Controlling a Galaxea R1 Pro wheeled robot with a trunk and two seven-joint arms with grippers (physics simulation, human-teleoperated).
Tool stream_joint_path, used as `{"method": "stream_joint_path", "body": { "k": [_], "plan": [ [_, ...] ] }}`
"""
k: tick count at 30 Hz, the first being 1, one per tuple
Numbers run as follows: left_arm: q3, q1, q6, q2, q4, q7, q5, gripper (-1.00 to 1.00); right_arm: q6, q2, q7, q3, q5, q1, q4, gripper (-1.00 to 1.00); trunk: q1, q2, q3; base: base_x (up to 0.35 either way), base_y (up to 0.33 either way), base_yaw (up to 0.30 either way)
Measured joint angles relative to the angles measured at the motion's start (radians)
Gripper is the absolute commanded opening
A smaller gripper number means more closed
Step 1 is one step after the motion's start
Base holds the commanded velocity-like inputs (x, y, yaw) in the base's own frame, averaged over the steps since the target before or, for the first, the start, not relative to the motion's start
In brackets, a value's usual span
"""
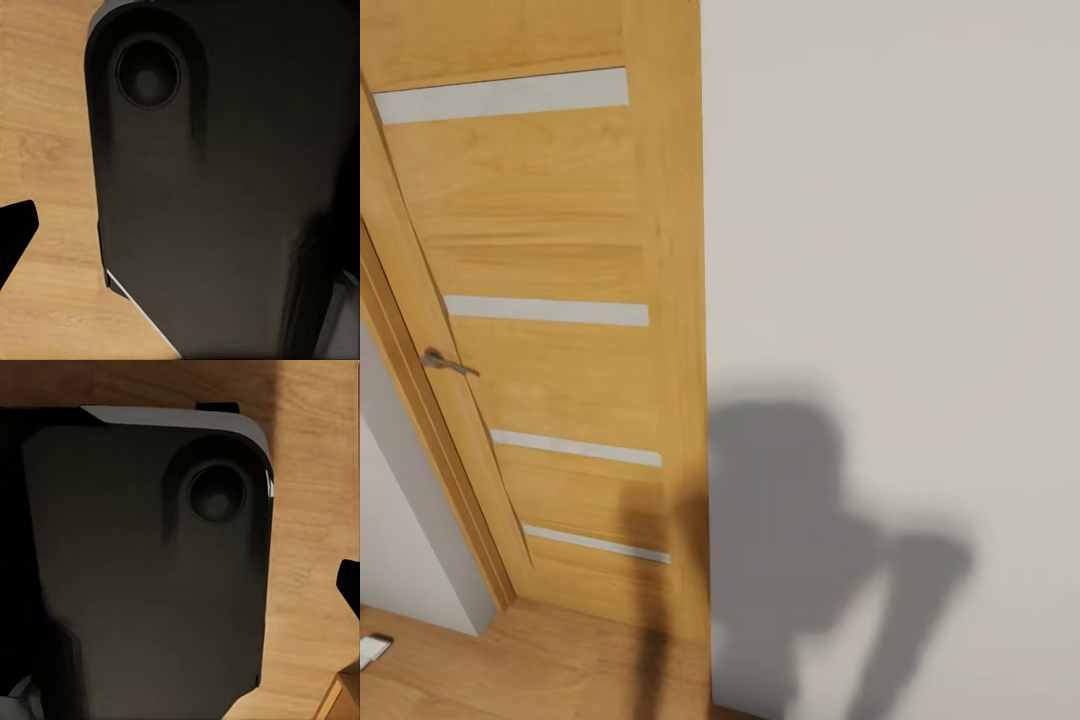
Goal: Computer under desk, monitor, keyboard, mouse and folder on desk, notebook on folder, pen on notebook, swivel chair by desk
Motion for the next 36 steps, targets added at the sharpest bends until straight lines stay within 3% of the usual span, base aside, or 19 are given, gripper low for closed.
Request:
{"method": "stream_joint_path", "body": {
  "k": [20, 21, 28, 36],
  "plan": [
    [0.000, 0.000, 0.000, 0.000, 0.000, 0.000, 0.000, 1.00, -0.099, -0.004, 0.085, 0.000, 0.004, 0.000, 0.001, 1.00, -0.077, 0.140, 0.063, 0.000, 0.000, 0.000],
    [0.000, 0.000, 0.000, 0.000, 0.000, 0.000, 0.000, 1.00, -0.099, -0.004, 0.186, 0.001, 0.004, 0.000, 0.001, 1.00, -0.081, 0.147, 0.066, 0.000, 0.000, 0.000],
    [0.000, 0.000, 0.000, 0.000, 0.000, 0.001, 0.000, 1.00, -0.120, -0.003, 0.189, -0.001, 0.004, -0.001, 0.000, 1.00, -0.107, 0.196, 0.088, 0.000, 0.000, 0.060],
    [0.000, 0.000, 0.000, 0.000, 0.000, 0.001, 0.000, 1.00, -0.207, -0.004, 0.184, -0.001, 0.004, -0.001, 0.000, 1.00, -0.138, 0.252, 0.113, 0.000, 0.000, 0.146]
  ]
}}
